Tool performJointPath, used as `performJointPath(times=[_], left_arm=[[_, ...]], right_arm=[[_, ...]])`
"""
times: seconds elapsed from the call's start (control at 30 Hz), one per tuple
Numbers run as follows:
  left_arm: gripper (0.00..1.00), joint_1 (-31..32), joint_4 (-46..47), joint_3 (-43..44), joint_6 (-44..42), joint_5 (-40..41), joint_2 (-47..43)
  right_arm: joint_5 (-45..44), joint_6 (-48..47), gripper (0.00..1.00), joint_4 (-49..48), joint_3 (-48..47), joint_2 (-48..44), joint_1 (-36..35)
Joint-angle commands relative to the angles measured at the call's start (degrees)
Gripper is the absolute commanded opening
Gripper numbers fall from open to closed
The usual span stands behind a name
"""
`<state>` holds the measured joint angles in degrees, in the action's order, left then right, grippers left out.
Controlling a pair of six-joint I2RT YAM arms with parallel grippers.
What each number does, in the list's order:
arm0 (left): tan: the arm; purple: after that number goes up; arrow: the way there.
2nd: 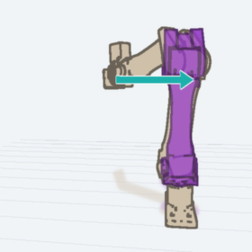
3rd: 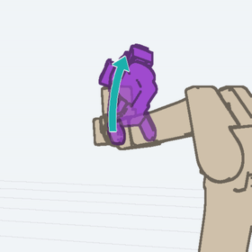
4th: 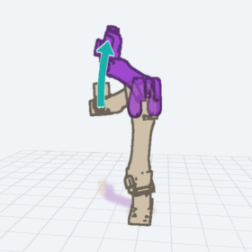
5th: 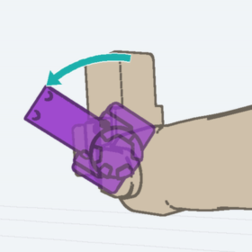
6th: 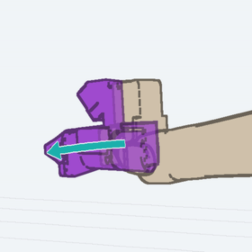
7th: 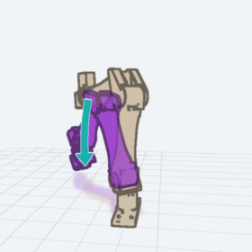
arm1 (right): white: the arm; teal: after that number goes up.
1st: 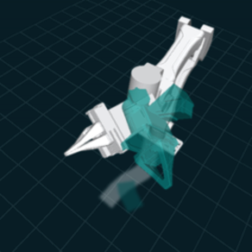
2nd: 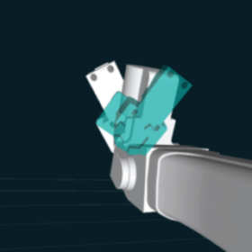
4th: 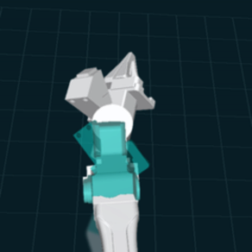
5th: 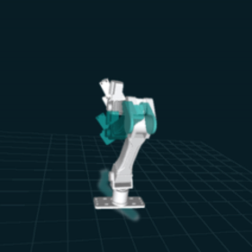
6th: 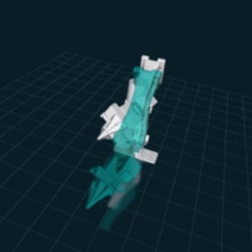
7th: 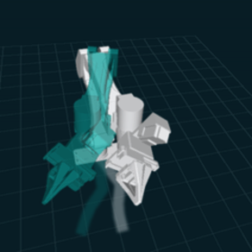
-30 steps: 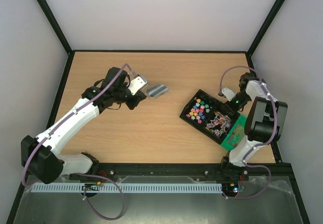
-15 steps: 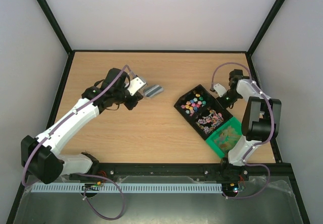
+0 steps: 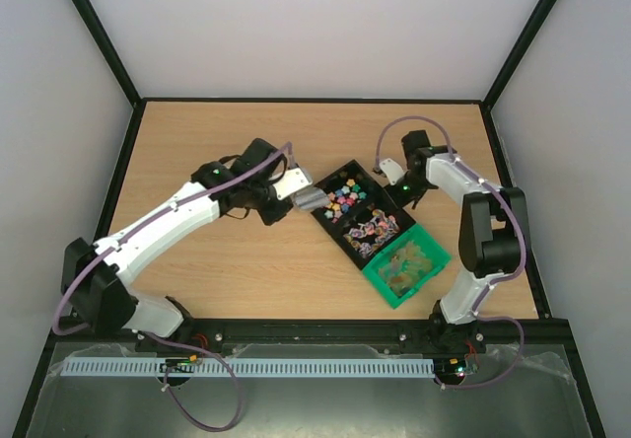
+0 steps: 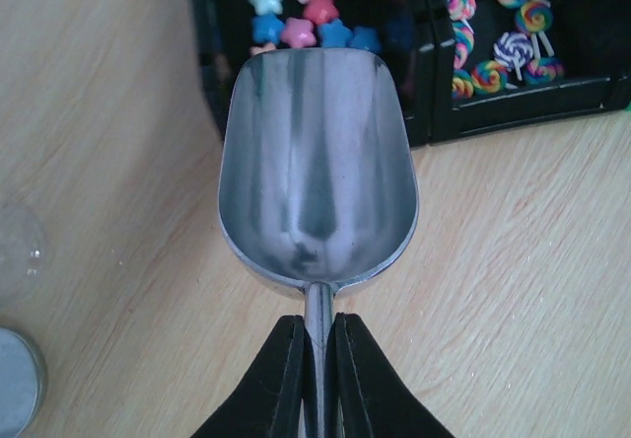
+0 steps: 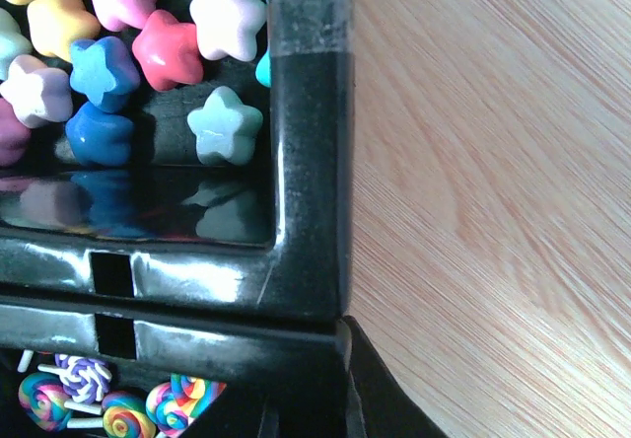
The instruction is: Pack the candies
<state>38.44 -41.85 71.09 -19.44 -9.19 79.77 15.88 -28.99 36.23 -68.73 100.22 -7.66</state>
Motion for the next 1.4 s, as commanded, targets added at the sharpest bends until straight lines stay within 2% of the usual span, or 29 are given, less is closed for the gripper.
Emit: performJointPath(times=[0.0,0.33,0.67,0.87,1.07,1.23,1.37], left_arm=[[0.02,2.57,-7.50,3.50,-1.56,7.67,3.37],[0.02,3.92,-12.88,9.65,-4.45,16.19,11.21],[0.02,3.84,-19.10,20.21,-6.83,17.61,22.25],[0.02,3.67,-19.85,21.59,-6.89,15.92,26.42],[0.02,3.75,-10.23,18.18,-6.93,8.68,25.41],[0.02,3.41,4.27,5.65,-7.76,5.10,20.37],[0.02,1.91,9.62,1.24,-6.86,1.33,21.02]], right_arm=[[2.79,10.24,0.01,-3.93,-0.63,-1.85,-3.91],[-0.89,16.41,0.01,-5.43,-1.28,-2.48,-10.41],[-3.44,19.31,0.01,-7.11,-0.44,-4.42,-13.91],[-1.38,19.82,0.01,-7.51,-0.07,-5.44,-14.05],[3.51,19.33,0.01,-8.94,0.87,-6.18,-14.09],[4.79,18.78,0.01,-9.50,1.19,-6.33,-14.05],[5.95,18.39,0.01,-9.97,1.54,-6.69,-14.07]])
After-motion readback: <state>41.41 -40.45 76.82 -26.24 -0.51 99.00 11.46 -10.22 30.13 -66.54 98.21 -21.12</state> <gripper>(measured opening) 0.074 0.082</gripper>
